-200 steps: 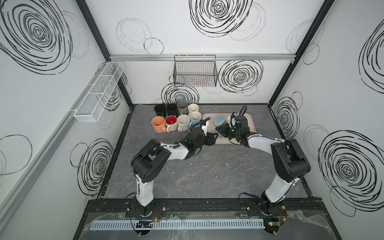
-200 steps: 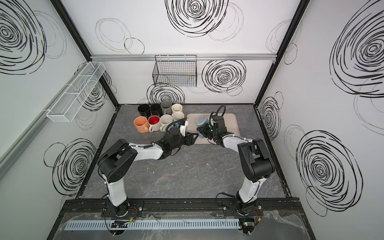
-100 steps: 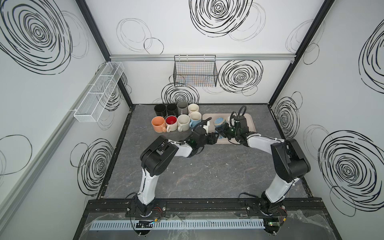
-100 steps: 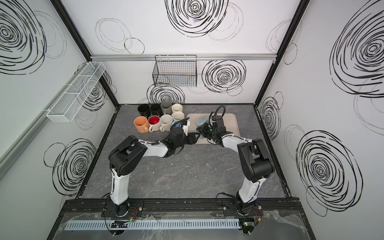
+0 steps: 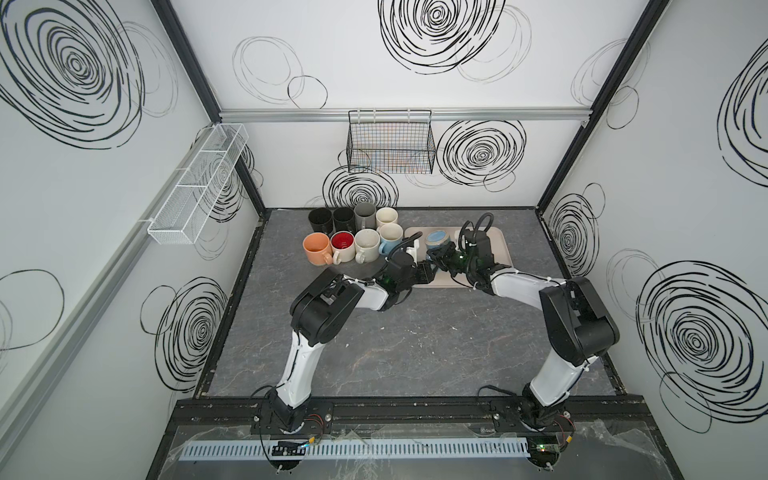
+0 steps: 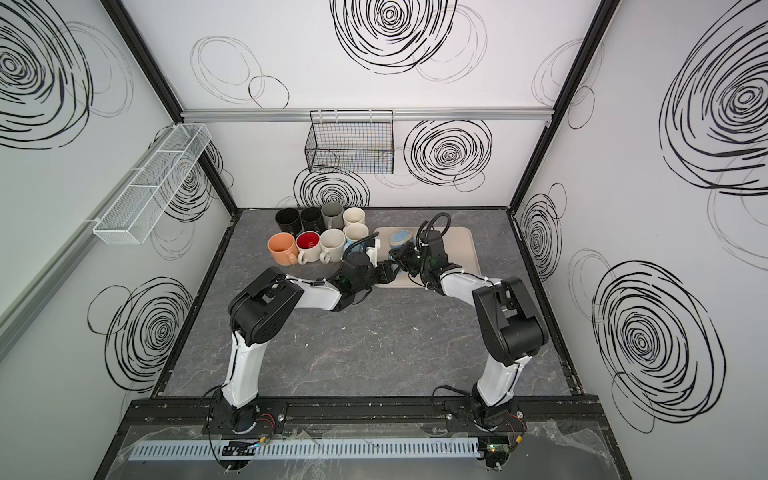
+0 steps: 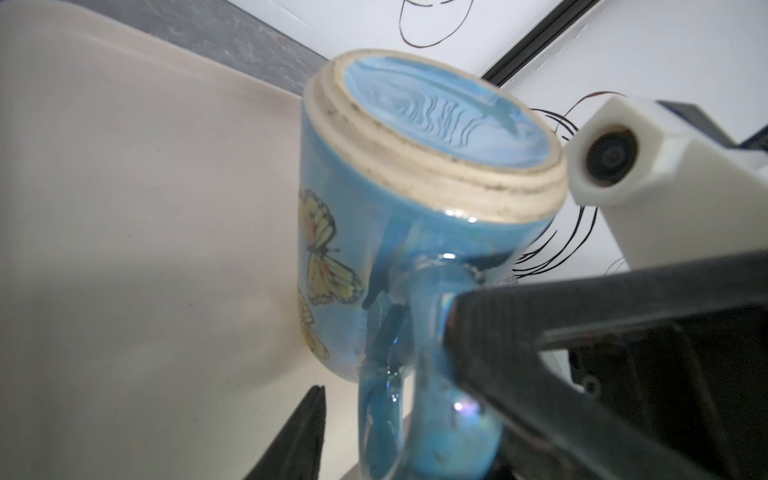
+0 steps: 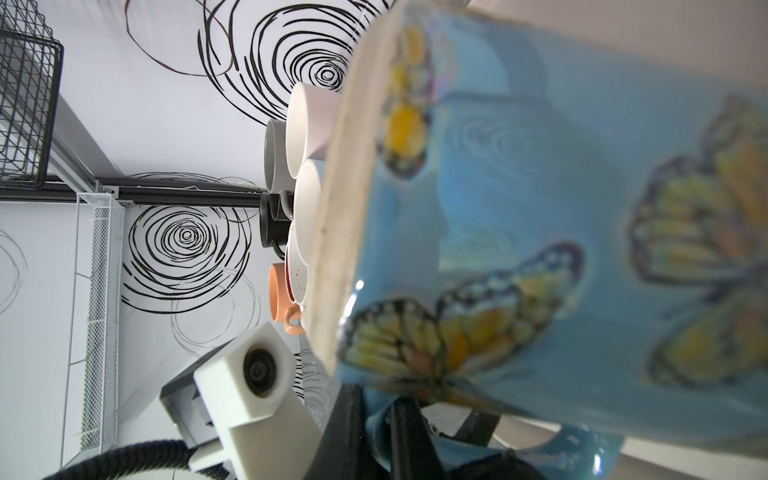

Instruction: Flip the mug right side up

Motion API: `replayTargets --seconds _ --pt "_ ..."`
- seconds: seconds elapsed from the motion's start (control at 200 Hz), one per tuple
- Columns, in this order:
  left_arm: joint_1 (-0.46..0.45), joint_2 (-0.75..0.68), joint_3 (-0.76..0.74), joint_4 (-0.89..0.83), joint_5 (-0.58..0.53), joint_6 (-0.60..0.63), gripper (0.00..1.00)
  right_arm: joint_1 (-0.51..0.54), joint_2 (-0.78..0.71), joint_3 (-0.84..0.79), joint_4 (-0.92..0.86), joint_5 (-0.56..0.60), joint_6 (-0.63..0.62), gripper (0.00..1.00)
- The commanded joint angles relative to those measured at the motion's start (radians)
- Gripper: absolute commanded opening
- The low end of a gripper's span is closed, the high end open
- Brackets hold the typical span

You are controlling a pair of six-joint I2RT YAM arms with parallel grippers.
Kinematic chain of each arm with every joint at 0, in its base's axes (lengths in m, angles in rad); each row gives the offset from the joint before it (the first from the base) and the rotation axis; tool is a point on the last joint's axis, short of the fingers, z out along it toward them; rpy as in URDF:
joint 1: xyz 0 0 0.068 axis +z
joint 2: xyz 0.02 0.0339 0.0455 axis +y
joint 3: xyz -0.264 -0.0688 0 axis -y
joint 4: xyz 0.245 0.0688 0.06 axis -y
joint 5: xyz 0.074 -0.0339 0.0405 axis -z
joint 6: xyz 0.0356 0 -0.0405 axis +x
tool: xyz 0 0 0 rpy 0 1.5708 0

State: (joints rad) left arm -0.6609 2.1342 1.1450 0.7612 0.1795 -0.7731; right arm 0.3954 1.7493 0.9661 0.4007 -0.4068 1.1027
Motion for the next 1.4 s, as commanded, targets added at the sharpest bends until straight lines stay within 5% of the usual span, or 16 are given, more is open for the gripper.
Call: replayTargets --seconds 0.0,0.14,0.25,0.385,0.565,0.765,1.221,1.396 --pt "0.019 0.009 0.028 0.119 -0.015 -0.049 0.30 0.011 -0.038 0.007 0.111 -0.007 0.018 0.02" --pt "0.026 0.010 -0.006 0.175 -0.013 -0.086 0.09 0.007 -0.050 0.016 0.071 -0.006 -0.003 0.24" --pt "0.027 0.013 -0.016 0.195 -0.009 -0.101 0.05 0.000 -0.080 0.017 0.037 -0.013 -0.032 0.43" --pt "0.029 0.008 -0.016 0.195 -0.006 -0.101 0.03 -0.019 -0.156 -0.006 -0.008 -0.017 -0.067 0.52" --pt "0.032 -0.009 -0.021 0.220 0.011 -0.144 0.01 -0.057 -0.301 -0.086 -0.076 0.016 -0.090 0.53" --pt "0.037 -0.069 -0.039 0.276 0.013 -0.222 0.00 -0.074 -0.401 -0.258 0.063 0.022 0.073 0.49" --pt "0.031 -0.212 -0.115 0.429 -0.002 -0.361 0.00 -0.032 -0.367 -0.359 0.343 -0.007 0.320 0.49" --pt "0.030 -0.195 -0.093 0.389 0.021 -0.356 0.00 -0.020 -0.330 -0.357 0.350 -0.027 0.310 0.49"
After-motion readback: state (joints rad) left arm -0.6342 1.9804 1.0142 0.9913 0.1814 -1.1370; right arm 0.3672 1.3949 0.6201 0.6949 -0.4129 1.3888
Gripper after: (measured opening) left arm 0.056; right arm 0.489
